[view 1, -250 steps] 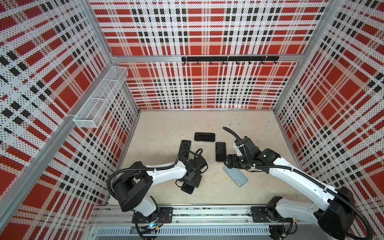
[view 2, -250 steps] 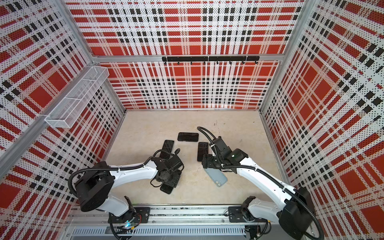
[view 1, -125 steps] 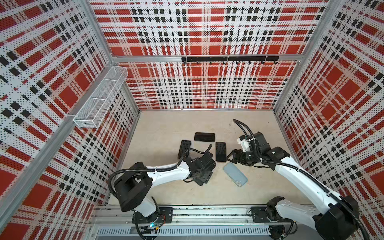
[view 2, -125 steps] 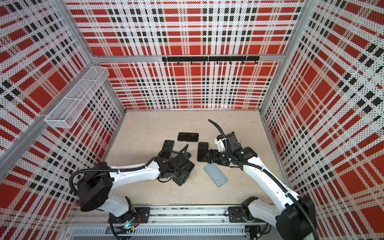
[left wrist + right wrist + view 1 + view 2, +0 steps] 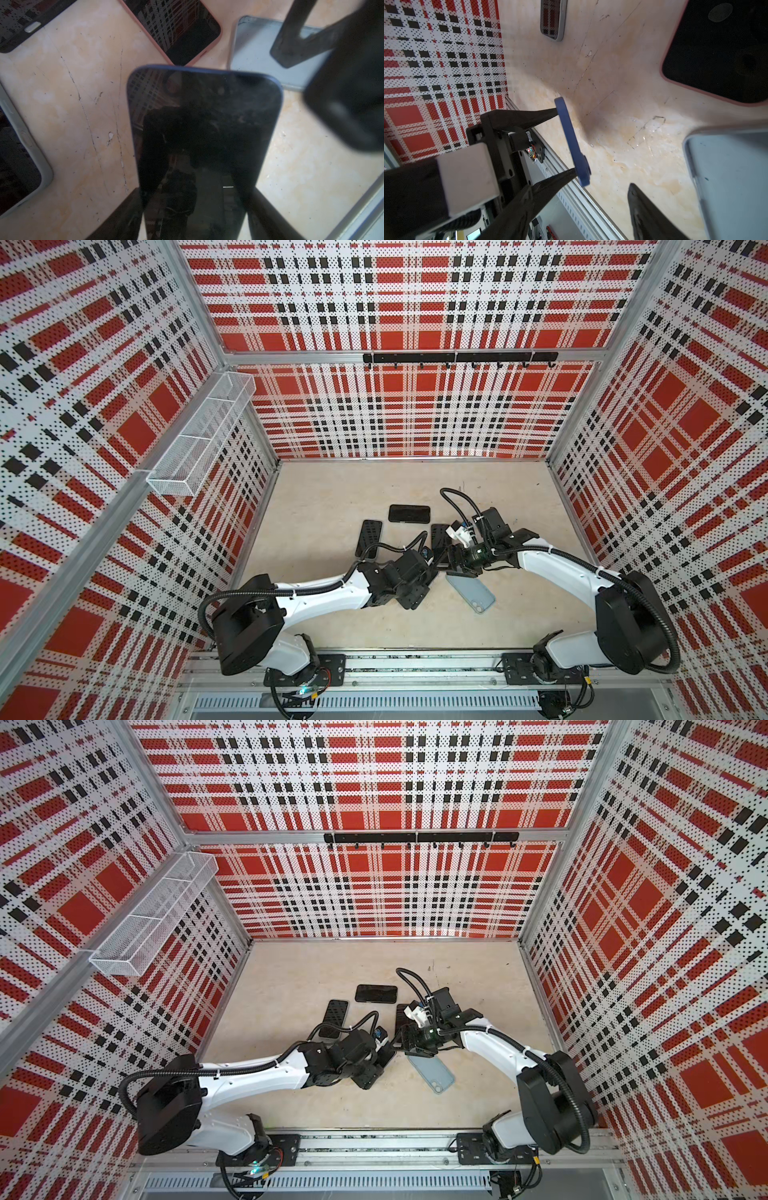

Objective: Put the phone into the phone case
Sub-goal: 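Grip the blue-edged phone with the right gripper while the left releases it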

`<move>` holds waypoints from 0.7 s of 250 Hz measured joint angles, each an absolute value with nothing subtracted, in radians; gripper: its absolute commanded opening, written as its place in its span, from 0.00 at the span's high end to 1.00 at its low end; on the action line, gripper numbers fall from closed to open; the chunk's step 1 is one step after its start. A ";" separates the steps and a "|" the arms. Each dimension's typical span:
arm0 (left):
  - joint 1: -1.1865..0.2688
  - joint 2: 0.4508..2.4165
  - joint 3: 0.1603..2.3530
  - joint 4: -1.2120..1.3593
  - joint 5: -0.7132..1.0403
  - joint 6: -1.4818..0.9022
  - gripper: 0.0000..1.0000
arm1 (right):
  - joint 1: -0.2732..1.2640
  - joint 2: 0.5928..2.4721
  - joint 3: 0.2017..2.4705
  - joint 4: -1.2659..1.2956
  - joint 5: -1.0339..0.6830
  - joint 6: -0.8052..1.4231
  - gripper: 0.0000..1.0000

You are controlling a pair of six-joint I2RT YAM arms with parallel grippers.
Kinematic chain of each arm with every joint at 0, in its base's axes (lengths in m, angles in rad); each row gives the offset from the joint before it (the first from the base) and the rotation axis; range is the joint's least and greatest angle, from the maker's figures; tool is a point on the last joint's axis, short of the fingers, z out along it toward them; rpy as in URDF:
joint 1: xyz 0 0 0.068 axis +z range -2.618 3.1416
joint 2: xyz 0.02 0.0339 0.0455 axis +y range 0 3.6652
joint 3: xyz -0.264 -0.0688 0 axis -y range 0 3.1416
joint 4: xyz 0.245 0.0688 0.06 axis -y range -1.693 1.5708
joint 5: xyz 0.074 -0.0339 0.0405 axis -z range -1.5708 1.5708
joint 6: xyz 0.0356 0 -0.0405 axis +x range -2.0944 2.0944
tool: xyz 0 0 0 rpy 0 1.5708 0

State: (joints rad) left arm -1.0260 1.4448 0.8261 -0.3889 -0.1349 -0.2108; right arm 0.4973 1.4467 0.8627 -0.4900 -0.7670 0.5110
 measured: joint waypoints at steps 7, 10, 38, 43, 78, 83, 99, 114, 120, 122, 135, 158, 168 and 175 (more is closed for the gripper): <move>-1.027 1.444 0.826 -0.388 -0.134 -0.205 0.32 | 0.502 1.458 0.863 -0.479 -0.775 0.510 0.34; -1.028 1.443 0.826 -0.388 -0.134 -0.203 0.32 | 0.505 1.464 0.864 -0.475 -0.778 0.511 0.35; -1.029 1.431 0.826 -0.384 -0.128 -0.188 0.32 | 0.522 1.517 0.868 -0.441 -0.795 0.509 0.42; -1.030 1.430 0.826 -0.382 -0.127 -0.184 0.32 | 0.523 1.526 0.868 -0.435 -0.799 0.509 0.44; -1.037 1.423 0.826 -0.379 -0.120 -0.167 0.32 | 0.527 1.571 0.869 -0.397 -0.812 0.515 0.46; -1.040 1.422 0.826 -0.379 -0.118 -0.164 0.32 | 0.527 1.573 0.869 -0.391 -0.813 0.516 0.46; -1.048 1.417 0.826 -0.377 -0.115 -0.154 0.32 | 0.527 1.577 0.871 -0.376 -0.823 0.517 0.46; -1.055 1.414 0.826 -0.374 -0.109 -0.145 0.32 | 0.527 1.579 0.879 -0.364 -0.834 0.520 0.46; -1.057 1.414 0.826 -0.374 -0.108 -0.141 0.32 | 0.527 1.583 0.885 -0.363 -0.841 0.520 0.46; -1.058 1.414 0.826 -0.373 -0.107 -0.139 0.32 | 0.527 1.584 0.888 -0.362 -0.842 0.520 0.46; -1.062 1.414 0.826 -0.374 -0.102 -0.126 0.32 | 0.527 1.594 0.905 -0.358 -0.855 0.519 0.46; -1.063 1.410 0.826 -0.373 -0.095 -0.109 0.32 | 0.527 1.619 0.933 -0.358 -0.878 0.505 0.49; -1.063 1.406 0.826 -0.374 -0.094 -0.099 0.32 | 0.527 1.631 0.943 -0.363 -0.891 0.499 0.50; -1.063 1.403 0.826 -0.374 -0.094 -0.094 0.32 | 0.527 1.638 0.950 -0.369 -0.898 0.493 0.51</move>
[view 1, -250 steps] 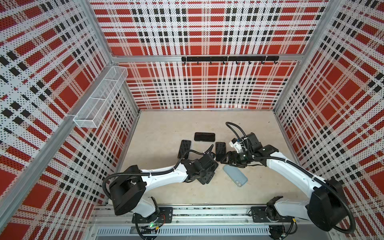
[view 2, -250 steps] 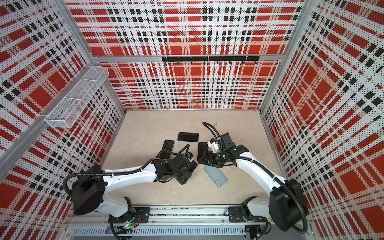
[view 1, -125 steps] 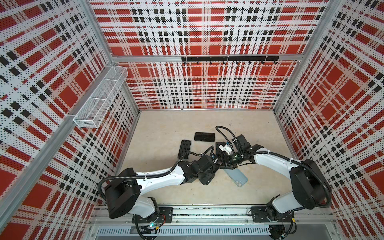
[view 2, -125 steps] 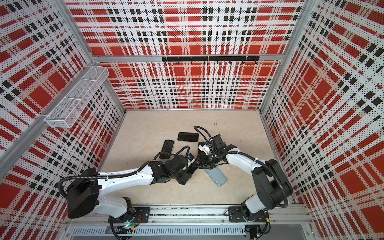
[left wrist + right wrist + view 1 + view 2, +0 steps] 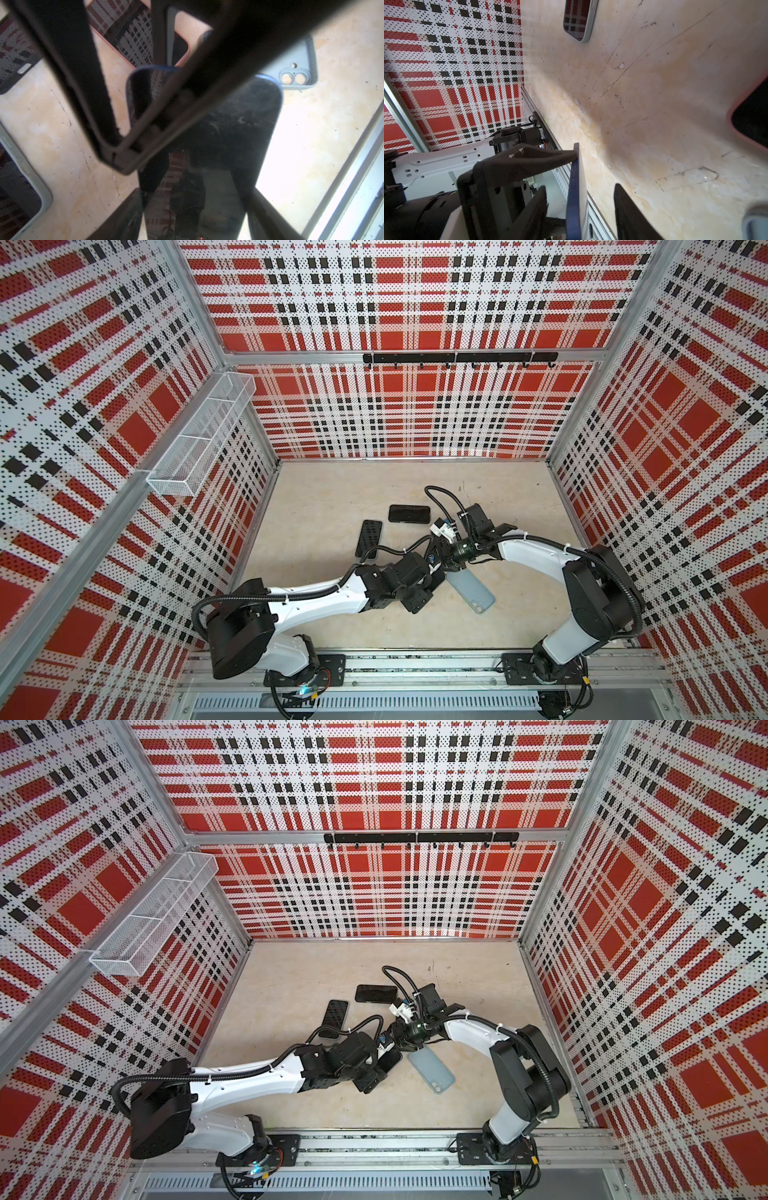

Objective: Put the phone into the phone case
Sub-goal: 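Grip the blue-edged phone with the right gripper while the left releases it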

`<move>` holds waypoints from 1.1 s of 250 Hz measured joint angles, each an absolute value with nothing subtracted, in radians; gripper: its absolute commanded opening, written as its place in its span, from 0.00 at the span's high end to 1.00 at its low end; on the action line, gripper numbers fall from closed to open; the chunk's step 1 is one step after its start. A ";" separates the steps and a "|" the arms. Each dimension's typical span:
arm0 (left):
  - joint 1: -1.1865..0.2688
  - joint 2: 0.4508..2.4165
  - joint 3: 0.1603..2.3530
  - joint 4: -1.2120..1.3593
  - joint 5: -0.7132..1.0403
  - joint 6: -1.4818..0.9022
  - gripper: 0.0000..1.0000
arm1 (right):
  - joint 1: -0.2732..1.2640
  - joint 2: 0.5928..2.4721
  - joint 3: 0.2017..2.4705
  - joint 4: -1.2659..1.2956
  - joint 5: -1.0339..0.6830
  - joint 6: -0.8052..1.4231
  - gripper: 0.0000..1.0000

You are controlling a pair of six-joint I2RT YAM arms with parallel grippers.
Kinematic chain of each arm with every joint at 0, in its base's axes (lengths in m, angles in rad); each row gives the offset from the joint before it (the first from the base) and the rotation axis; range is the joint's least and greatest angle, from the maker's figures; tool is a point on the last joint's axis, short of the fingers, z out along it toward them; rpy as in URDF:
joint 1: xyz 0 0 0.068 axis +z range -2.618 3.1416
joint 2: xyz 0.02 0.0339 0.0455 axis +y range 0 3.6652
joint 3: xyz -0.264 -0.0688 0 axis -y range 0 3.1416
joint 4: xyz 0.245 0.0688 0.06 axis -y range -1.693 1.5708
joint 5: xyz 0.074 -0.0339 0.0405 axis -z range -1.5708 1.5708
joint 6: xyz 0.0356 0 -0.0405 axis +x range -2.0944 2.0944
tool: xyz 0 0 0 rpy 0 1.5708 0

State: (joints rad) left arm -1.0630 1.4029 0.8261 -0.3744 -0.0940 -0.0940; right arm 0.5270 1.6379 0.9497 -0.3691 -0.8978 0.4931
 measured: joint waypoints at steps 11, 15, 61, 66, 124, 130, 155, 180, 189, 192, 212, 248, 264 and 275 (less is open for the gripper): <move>-1.065 1.398 0.826 -0.374 -0.089 -0.080 0.32 | 0.527 1.647 0.960 -0.378 -0.911 0.482 0.53; -1.066 1.397 0.826 -0.375 -0.088 -0.078 0.32 | 0.527 1.650 0.963 -0.382 -0.916 0.479 0.54; -1.071 1.378 0.826 -0.376 -0.084 -0.042 0.33 | 0.532 1.652 0.971 -0.404 -0.966 0.442 0.64; -1.071 1.377 0.826 -0.376 -0.084 -0.040 0.33 | 0.532 1.652 0.971 -0.406 -0.970 0.439 0.64; -1.071 1.372 0.826 -0.379 -0.085 -0.032 0.33 | 0.533 1.652 0.970 -0.429 -0.987 0.409 0.72; -1.071 1.372 0.826 -0.381 -0.085 -0.031 0.33 | 0.533 1.652 0.968 -0.430 -0.987 0.407 0.73; -1.071 1.372 0.826 -0.388 -0.087 -0.024 0.33 | 0.533 1.647 0.960 -0.442 -0.987 0.396 0.78; -1.071 1.372 0.827 -0.393 -0.088 -0.018 0.33 | 0.533 1.636 0.952 -0.454 -0.987 0.386 0.85; -1.071 1.372 0.827 -0.394 -0.088 -0.016 0.33 | 0.533 1.633 0.949 -0.456 -0.987 0.384 0.88; -1.071 1.372 0.827 -0.394 -0.087 -0.015 0.33 | 0.533 1.631 0.949 -0.457 -0.986 0.382 0.89; -1.071 1.372 0.832 -0.400 -0.084 -0.015 0.33 | 0.533 1.628 0.945 -0.455 -0.983 0.366 0.95; -1.071 1.372 0.841 -0.413 -0.084 -0.014 0.32 | 0.533 1.621 0.940 -0.451 -0.984 0.356 1.00; -1.071 1.372 0.842 -0.416 -0.086 -0.014 0.29 | 0.533 1.617 0.940 -0.451 -0.983 0.355 1.00; -1.069 1.372 0.844 -0.416 -0.089 -0.015 0.26 | 0.533 1.612 0.940 -0.451 -0.980 0.356 1.00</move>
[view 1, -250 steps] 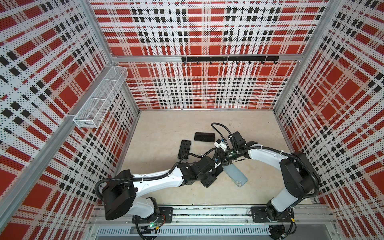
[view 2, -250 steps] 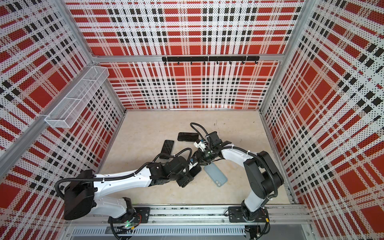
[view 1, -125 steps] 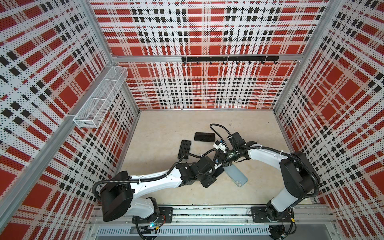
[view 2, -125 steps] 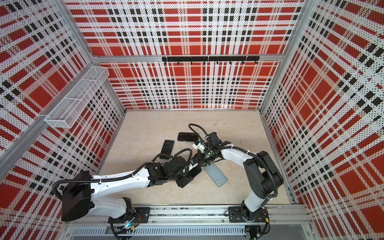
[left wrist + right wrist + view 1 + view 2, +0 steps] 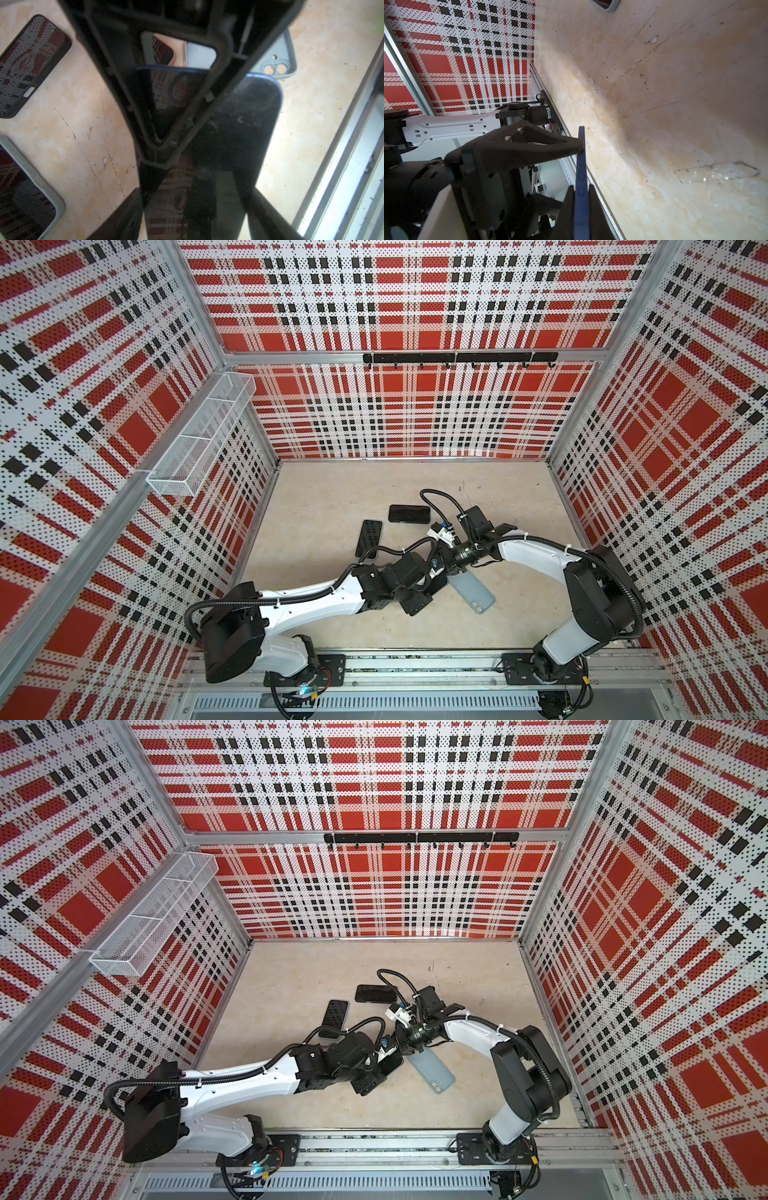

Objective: Put the phone into the phone case
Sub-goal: 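Grip the blue-edged phone with the right gripper while the left releases it, then carry the phone away with the right gripper while the left nears the blue case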

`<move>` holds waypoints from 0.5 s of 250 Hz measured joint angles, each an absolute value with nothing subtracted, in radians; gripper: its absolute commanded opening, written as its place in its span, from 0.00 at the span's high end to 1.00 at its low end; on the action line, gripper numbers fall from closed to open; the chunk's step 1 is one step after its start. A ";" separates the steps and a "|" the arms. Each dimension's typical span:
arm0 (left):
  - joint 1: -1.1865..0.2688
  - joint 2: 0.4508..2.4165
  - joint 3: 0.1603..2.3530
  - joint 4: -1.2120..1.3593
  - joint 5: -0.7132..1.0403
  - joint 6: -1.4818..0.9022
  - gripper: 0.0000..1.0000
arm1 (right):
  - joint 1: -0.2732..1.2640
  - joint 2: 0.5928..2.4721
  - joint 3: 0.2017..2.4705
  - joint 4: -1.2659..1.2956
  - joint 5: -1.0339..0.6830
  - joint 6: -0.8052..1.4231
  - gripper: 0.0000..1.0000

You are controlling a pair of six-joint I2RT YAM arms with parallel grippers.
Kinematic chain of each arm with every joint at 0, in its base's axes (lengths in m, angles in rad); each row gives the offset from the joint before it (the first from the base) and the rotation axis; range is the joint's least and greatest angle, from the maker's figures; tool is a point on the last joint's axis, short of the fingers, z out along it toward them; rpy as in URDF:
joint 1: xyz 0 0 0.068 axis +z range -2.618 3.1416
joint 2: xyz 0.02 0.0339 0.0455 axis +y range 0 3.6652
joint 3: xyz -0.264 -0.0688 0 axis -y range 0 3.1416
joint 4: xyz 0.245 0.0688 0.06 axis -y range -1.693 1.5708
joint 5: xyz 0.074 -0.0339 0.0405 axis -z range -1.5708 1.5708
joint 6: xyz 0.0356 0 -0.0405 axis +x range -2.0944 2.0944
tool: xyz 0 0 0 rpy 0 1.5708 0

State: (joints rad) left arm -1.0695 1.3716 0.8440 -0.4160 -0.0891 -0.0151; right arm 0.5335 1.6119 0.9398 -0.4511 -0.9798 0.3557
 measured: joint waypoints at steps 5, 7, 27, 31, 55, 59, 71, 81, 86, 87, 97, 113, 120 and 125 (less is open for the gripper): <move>-1.068 1.372 0.846 -0.416 -0.091 -0.015 0.25 | 0.533 1.610 0.939 -0.451 -0.979 0.356 1.00; -1.068 1.372 0.846 -0.418 -0.091 -0.016 0.24 | 0.533 1.608 0.939 -0.451 -0.978 0.356 1.00; -1.067 1.371 0.856 -0.424 -0.102 -0.023 0.18 | 0.533 1.594 0.939 -0.447 -0.969 0.364 1.00; -1.067 1.370 0.856 -0.424 -0.107 -0.026 0.18 | 0.532 1.589 0.939 -0.447 -0.964 0.369 1.00; -1.065 1.352 0.859 -0.424 -0.136 -0.041 0.01 | 0.519 1.560 0.938 -0.439 -0.944 0.400 1.00; -1.064 1.348 0.859 -0.425 -0.141 -0.042 0.00 | 0.516 1.554 0.937 -0.438 -0.941 0.410 1.00; -1.061 1.332 0.859 -0.425 -0.154 -0.051 0.01 | 0.508 1.533 0.935 -0.436 -0.931 0.432 1.00; -1.061 1.316 0.859 -0.426 -0.163 -0.057 0.00 | 0.498 1.513 0.934 -0.437 -0.921 0.447 1.00; -1.060 1.306 0.859 -0.427 -0.167 -0.059 0.01 | 0.493 1.503 0.934 -0.437 -0.914 0.460 1.00; -1.060 1.304 0.859 -0.427 -0.167 -0.060 0.01 | 0.492 1.501 0.934 -0.437 -0.913 0.461 1.00; -1.059 1.284 0.859 -0.428 -0.173 -0.064 0.01 | 0.480 1.478 0.934 -0.437 -0.899 0.477 1.00; -1.060 1.245 0.859 -0.430 -0.181 -0.068 0.01 | 0.461 1.440 0.934 -0.439 -0.869 0.505 1.00; -1.062 1.224 0.859 -0.432 -0.186 -0.070 0.01 | 0.451 1.422 0.934 -0.442 -0.853 0.517 1.00; -1.065 1.207 0.859 -0.434 -0.190 -0.071 0.01 | 0.444 1.406 0.934 -0.446 -0.842 0.525 1.00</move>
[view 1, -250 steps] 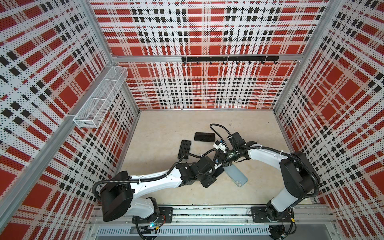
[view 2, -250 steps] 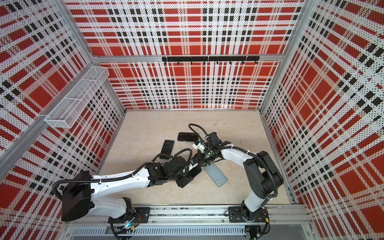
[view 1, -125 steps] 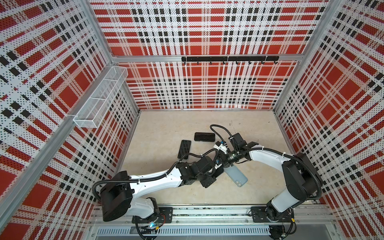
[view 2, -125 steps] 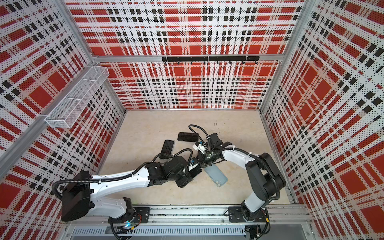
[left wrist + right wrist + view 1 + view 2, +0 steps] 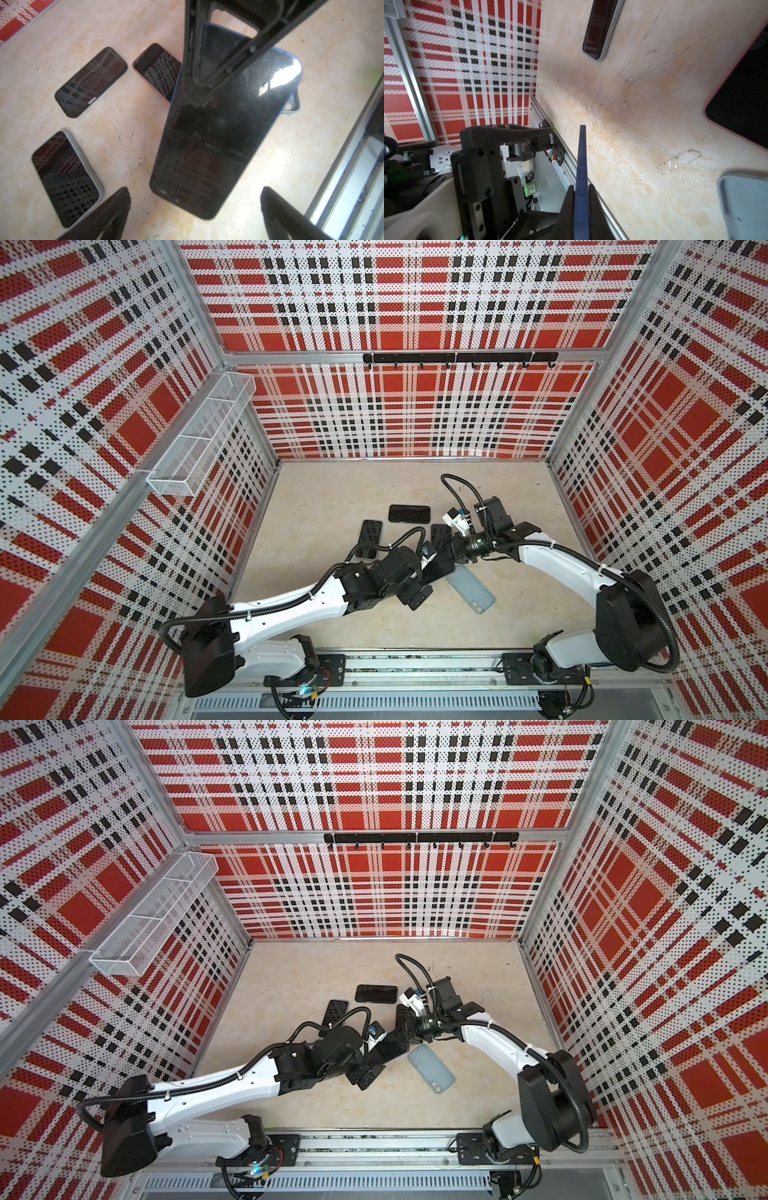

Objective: Put the phone into the phone case
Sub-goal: 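Carry the phone away with the right gripper while the left nears the blue case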

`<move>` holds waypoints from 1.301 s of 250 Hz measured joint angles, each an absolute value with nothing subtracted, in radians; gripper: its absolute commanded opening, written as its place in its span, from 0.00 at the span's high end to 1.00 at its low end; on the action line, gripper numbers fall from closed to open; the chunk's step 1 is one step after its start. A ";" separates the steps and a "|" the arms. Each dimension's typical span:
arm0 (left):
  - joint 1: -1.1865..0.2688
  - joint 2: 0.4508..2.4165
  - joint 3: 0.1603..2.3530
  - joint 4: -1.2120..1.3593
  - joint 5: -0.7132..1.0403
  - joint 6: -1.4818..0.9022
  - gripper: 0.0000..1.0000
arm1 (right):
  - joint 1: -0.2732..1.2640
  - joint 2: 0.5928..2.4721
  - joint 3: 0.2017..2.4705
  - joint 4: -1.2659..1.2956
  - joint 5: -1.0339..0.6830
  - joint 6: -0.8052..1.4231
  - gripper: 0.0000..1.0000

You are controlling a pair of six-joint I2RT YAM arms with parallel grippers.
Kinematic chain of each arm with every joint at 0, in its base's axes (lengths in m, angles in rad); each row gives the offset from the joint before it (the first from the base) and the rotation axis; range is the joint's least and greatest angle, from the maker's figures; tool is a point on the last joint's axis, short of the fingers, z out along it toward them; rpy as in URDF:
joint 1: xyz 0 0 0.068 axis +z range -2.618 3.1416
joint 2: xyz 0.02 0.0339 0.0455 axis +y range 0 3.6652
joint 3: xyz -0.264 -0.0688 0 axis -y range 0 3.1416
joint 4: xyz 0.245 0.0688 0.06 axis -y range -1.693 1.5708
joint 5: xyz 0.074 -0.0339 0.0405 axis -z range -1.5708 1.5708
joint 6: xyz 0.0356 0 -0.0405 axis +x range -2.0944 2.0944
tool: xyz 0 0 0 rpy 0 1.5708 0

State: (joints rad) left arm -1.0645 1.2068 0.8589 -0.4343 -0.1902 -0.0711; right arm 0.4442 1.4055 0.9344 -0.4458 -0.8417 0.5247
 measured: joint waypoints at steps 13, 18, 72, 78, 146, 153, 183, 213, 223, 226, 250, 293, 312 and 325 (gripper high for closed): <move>-1.072 1.171 0.859 -0.436 -0.200 -0.074 0.01 | 0.426 1.370 0.935 -0.457 -0.812 0.548 1.00; -1.076 1.156 0.860 -0.437 -0.205 -0.075 0.01 | 0.417 1.354 0.935 -0.463 -0.799 0.555 1.00; -1.110 1.078 0.902 -0.478 -0.252 -0.115 0.00 | 0.290 1.168 0.951 -0.593 -0.607 0.623 1.00; -1.111 1.079 0.912 -0.486 -0.256 -0.127 0.00 | 0.272 1.144 0.957 -0.619 -0.576 0.625 1.00; -1.117 1.326 1.122 -0.587 -0.307 -0.288 0.05 | 0.192 0.914 1.058 -0.927 -0.187 0.609 1.00; -1.120 1.368 1.146 -0.598 -0.308 -0.304 0.06 | 0.192 0.892 1.069 -0.955 -0.147 0.605 1.00; -1.134 1.544 1.241 -0.636 -0.309 -0.364 0.10 | 0.192 0.804 1.099 -1.061 0.004 0.590 1.00; -1.151 1.712 1.341 -0.682 -0.306 -0.400 0.12 | 0.190 0.749 1.100 -1.134 0.090 0.583 1.00; -1.158 1.762 1.372 -0.693 -0.305 -0.406 0.13 | 0.190 0.738 1.100 -1.153 0.099 0.580 1.00; -1.159 1.775 1.380 -0.693 -0.304 -0.407 0.13 | 0.190 0.736 1.100 -1.157 0.107 0.579 1.00; -1.171 1.876 1.446 -0.712 -0.296 -0.411 0.14 | 0.190 0.731 1.092 -1.182 0.115 0.572 1.00; -1.172 1.994 1.533 -0.731 -0.286 -0.404 0.19 | 0.190 0.730 1.065 -1.188 0.116 0.567 1.00; -1.164 2.033 1.563 -0.733 -0.278 -0.395 0.25 | 0.190 0.729 1.061 -1.188 0.115 0.564 1.00; -1.157 2.054 1.576 -0.734 -0.270 -0.389 0.27 | 0.190 0.728 1.058 -1.187 0.115 0.562 1.00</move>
